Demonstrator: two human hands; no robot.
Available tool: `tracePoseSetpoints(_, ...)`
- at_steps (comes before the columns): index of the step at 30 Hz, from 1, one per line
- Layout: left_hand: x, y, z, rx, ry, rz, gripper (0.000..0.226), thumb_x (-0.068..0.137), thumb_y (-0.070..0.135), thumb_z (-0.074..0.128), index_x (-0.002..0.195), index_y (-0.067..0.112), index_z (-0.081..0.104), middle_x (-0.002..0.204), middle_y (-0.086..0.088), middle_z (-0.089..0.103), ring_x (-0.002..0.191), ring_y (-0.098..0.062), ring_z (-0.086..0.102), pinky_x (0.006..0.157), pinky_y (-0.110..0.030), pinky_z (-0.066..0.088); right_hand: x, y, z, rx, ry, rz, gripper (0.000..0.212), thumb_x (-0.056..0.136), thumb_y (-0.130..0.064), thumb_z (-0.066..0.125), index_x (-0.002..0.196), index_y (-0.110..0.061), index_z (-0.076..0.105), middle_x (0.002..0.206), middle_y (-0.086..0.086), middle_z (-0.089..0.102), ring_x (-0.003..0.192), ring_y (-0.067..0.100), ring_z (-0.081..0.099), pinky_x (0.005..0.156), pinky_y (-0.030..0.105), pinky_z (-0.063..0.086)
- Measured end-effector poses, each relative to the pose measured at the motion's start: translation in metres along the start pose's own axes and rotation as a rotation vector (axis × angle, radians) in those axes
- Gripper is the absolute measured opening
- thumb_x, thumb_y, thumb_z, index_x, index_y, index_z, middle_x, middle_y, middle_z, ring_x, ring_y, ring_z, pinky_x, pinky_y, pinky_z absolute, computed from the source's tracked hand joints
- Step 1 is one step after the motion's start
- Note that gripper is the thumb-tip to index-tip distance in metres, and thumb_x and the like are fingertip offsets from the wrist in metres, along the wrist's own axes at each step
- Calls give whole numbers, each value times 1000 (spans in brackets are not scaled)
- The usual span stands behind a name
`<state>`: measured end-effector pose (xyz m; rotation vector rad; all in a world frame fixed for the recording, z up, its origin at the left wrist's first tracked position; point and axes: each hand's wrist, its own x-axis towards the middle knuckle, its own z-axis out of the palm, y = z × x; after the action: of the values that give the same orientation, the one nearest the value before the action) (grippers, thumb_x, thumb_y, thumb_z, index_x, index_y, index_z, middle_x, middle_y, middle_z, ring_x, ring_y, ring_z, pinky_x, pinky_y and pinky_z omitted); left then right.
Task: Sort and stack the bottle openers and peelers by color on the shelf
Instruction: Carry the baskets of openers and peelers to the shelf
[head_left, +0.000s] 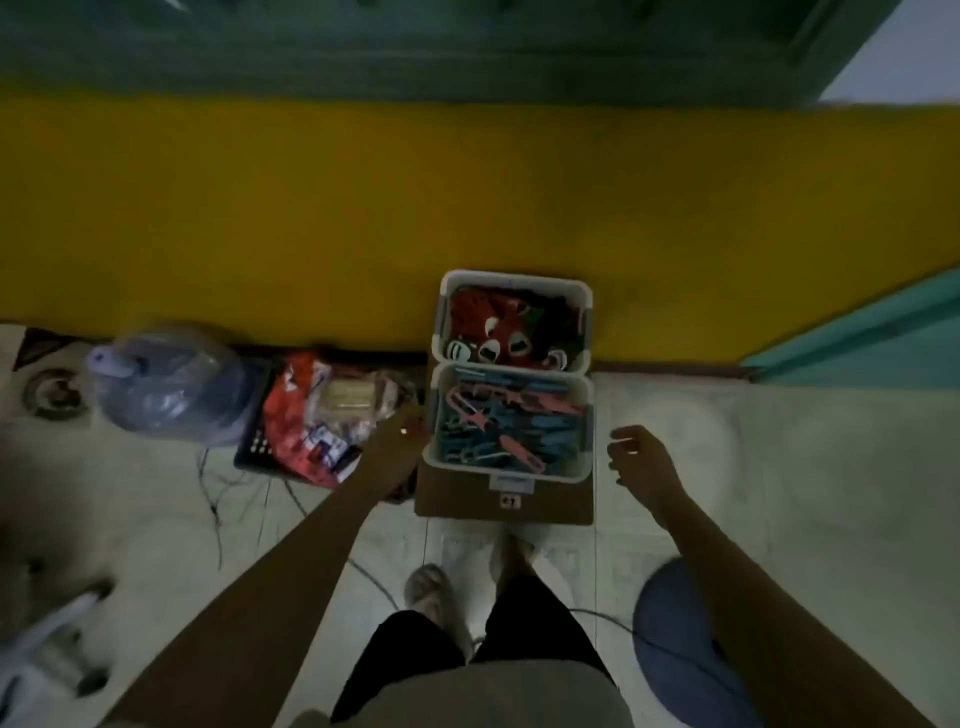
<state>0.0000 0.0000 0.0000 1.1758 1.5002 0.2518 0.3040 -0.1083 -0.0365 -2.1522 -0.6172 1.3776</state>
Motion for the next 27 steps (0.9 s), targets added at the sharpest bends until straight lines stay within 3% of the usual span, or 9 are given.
tracePoseSetpoints(2, 22, -4, 7, -96, 19, -80, 24, 96, -6, 53, 95, 16, 60, 94, -6, 62, 95, -36, 56, 61, -26, 45, 20, 2, 3, 1, -19, 7, 21, 93, -2, 58, 113, -8, 55, 102, 19, 64, 83, 31, 60, 69, 37, 48)
tracePoseSetpoints(5, 43, -13, 14, -260, 49, -199, 33, 94, -13, 49, 118, 8, 57, 92, -11, 66, 111, -47, 53, 66, -24, 48, 38, 0, 16, -7, -84, 38, 25, 90, -6, 65, 110, -12, 53, 104, 13, 65, 94, 32, 64, 78, 44, 55)
tracePoseSetpoints(7, 52, -17, 17, -261, 16, -187, 30, 91, -6, 60, 111, 15, 62, 85, 3, 73, 109, -41, 59, 77, -32, 51, 45, -4, 21, -28, -88, 46, 19, 92, -12, 64, 106, -15, 53, 98, 5, 64, 96, 31, 66, 85, 48, 57)
tracePoseSetpoints(9, 54, -13, 20, -213, -12, -194, 29, 90, -2, 63, 110, 19, 65, 95, 0, 73, 97, -31, 64, 83, -35, 52, 50, -7, 24, -73, -76, 41, 11, 95, -14, 60, 102, -16, 52, 93, 2, 63, 95, 30, 66, 86, 48, 57)
tracePoseSetpoints(11, 59, -11, 22, -195, 27, -208, 34, 94, -6, 56, 117, 18, 62, 104, -8, 68, 88, -19, 64, 78, -27, 52, 54, -7, 26, -137, -68, 16, 12, 95, -16, 60, 106, -13, 54, 98, 6, 64, 95, 29, 66, 86, 47, 57)
tracePoseSetpoints(13, 61, -8, 25, -119, 74, -196, 36, 94, -7, 54, 117, 20, 60, 100, -2, 64, 84, -12, 61, 70, -17, 48, 55, -7, 26, -169, -56, 11, 21, 94, -16, 61, 113, -7, 56, 103, 9, 65, 94, 28, 66, 86, 47, 57)
tracePoseSetpoints(16, 62, -8, 25, -14, 59, -201, 21, 95, -5, 53, 97, 14, 62, 90, 6, 61, 83, -13, 57, 63, -11, 44, 55, -8, 27, -201, -39, 22, 21, 92, -11, 63, 112, -5, 56, 101, 9, 64, 94, 28, 66, 85, 44, 57)
tracePoseSetpoints(22, 55, -16, 16, 54, 56, -196, 30, 91, -7, 57, 78, 20, 59, 77, 1, 59, 77, -23, 57, 77, -33, 50, 42, -4, 35, -218, 1, 35, 19, 93, -9, 62, 111, -4, 59, 102, 8, 65, 96, 27, 65, 86, 41, 56)
tracePoseSetpoints(27, 43, -22, 0, 144, -64, -121, 6, 87, 2, 61, 90, -1, 65, 88, -20, 64, 83, -29, 60, 77, -39, 50, 2, 8, 42, -170, 66, 93, 29, 91, -10, 64, 119, -3, 58, 111, 10, 65, 101, 27, 64, 89, 41, 55)
